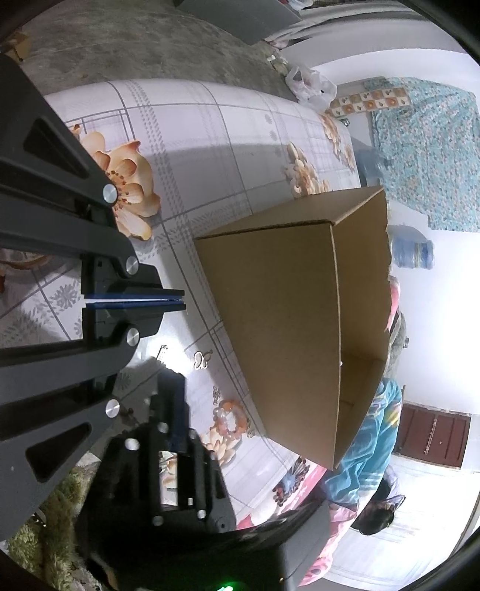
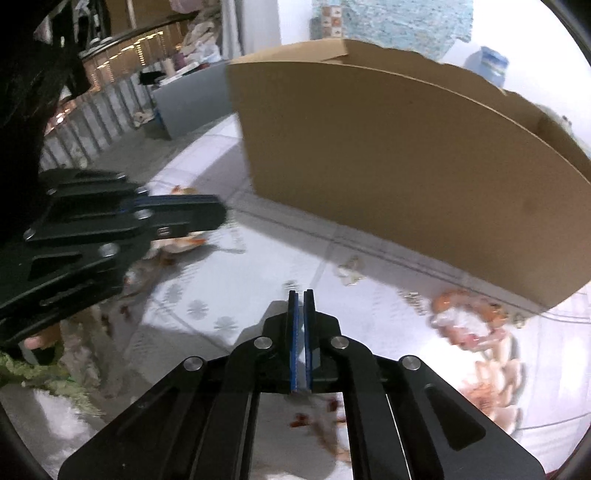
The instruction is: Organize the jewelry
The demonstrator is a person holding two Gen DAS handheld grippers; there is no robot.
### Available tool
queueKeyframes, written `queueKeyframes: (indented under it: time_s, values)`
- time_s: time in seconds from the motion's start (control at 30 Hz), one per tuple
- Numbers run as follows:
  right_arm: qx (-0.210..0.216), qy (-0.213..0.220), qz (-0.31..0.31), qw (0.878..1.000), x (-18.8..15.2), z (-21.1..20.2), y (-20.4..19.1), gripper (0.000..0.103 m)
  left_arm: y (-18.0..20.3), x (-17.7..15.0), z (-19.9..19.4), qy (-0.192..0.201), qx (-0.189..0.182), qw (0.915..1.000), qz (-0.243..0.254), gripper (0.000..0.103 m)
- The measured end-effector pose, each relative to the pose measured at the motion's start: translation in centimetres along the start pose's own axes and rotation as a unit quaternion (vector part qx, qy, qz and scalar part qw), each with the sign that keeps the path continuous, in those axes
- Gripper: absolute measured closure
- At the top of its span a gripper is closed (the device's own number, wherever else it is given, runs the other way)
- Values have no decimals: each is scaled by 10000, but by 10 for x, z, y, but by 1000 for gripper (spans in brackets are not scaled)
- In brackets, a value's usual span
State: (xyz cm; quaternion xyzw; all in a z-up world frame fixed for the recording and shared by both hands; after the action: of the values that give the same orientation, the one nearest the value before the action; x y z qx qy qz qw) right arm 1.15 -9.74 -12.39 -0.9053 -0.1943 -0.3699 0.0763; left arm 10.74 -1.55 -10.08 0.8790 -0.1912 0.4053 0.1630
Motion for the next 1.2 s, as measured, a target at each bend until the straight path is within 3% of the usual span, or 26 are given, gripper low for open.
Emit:
queueKeyframes:
  time_s: [0.13,0.33,0.5,0.53,0.63,0.67,0.9,1.03,1.2]
  values:
    - [-21,-33,-93,9999,-2,4,-2,100,-2,-1,1,-16,5,10000,-23,103]
    - [606,-168,-204,9978,-7,-1,-37,99,-3,-2,1,-24,21,10000,-32,103]
    - [394,-60,-95,9992,-1,-3,-18,99,-4,-3,1,-24,31,10000,-46,103]
    - [358,-44,-73,9993,1,-3,-14,95,-4,-3,1,-28,31,10000,-48,103]
    - [377,62,-248,9990,5,-6,-11,70,-4,-3,1,-25,32,10000,-55,103]
    - [395,108,-458,9981,6,-7,-13,67,-4,-3,1,-28,32,10000,-55,102]
    - [672,-44,-1145,9911,4,8,-18,71,-4,-3,1,-29,30,10000,-50,102]
    - [834,-121,-1230,9888,8,10,-20,90,-5,-4,1,-34,39,10000,-54,102]
    - [879,-90,-1211,9887,5,8,-17,90,-6,-5,1,-46,61,9999,-65,102]
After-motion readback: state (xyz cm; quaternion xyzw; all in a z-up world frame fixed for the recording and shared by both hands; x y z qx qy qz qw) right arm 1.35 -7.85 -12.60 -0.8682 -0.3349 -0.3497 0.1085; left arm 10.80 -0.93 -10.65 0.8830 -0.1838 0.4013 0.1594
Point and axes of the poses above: each gripper's, at about its wrist camera, not at the fingertips, and z roughly the way its jaws point, y to its right, x to its top, the point moved 10 cm from there along z, roughly the way its jaws point, and after that the axes turned 8 degrees about y, right-handed, at the moved point
